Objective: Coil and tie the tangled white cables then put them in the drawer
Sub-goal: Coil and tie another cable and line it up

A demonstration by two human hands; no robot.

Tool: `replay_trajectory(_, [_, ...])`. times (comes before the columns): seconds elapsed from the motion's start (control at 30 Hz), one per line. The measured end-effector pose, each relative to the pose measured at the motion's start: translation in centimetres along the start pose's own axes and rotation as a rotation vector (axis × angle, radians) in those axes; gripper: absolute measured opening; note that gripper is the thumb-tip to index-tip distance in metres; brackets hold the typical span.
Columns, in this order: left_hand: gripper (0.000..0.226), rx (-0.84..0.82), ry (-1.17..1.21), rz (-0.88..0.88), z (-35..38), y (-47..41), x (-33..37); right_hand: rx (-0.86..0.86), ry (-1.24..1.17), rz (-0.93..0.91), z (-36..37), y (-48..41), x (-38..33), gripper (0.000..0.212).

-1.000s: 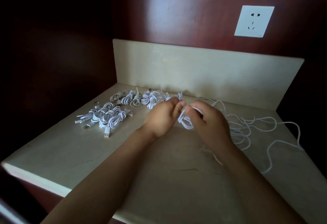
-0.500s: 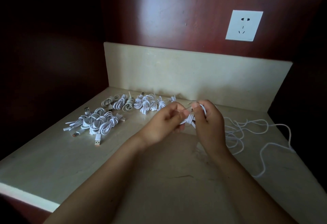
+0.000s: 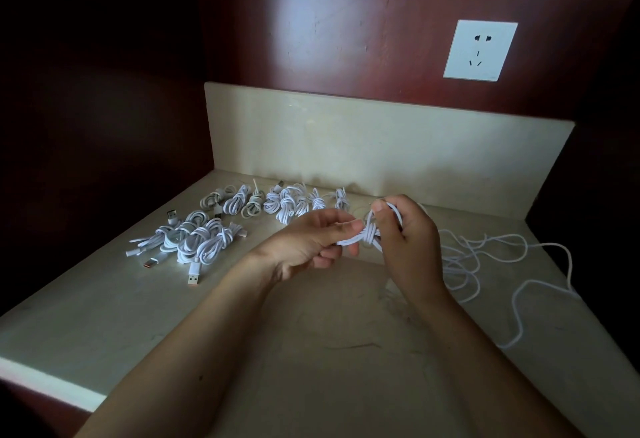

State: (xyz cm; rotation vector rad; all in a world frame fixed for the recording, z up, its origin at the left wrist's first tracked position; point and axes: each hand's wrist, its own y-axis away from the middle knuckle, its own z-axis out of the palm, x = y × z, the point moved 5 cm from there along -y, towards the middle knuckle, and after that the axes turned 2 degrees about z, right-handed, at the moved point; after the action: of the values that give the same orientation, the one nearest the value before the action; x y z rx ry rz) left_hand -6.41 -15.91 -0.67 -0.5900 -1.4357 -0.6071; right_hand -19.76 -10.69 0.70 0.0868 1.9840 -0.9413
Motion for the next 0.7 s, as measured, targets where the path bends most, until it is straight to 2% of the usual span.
replay_trajectory(0.13, [0.025, -0.044, -0.123, 0.121, -0.3, 0.1, 0.7, -0.151, -0.240, 0.120, 0.1, -0.4, -0.1, 0.021])
replay_trajectory(0.23, [0.016, -0.099, -0.134, 0.197, -0.5, 0.3, 1.0, -0.327, -0.474, 0.403, 0.3, -0.2, 0.6, 0.018])
replay_trajectory(0.3, [0.013, -0.107, -0.112, 0.246, -0.4, 0.3, 1.1, -0.374, -0.572, 0.533, 0.5, 0.1, 1.0, 0.015])
replay_trajectory(0.37, [0.012, -0.079, -0.075, 0.291, -0.3, 0.2, 1.3, -0.373, -0.637, 0.580, 0.9, 0.2, 1.3, 0.019])
replay_trajectory(0.43, [0.011, -0.015, -0.043, 0.338, -0.4, 0.1, 1.5, -0.394, -0.607, 0.562, 1.3, 0.6, 1.2, 0.026])
replay_trajectory(0.53, [0.013, 0.122, -0.058, 0.373, -1.1, -0.1, 1.4, -0.443, -0.401, 0.444, 1.8, 1.2, 0.8, 0.024])
replay_trajectory(0.7, [0.012, 0.285, -0.327, 0.446, -2.6, -0.5, 0.8, -0.523, 0.084, -0.008, 2.6, 1.7, -1.0, 0.022])
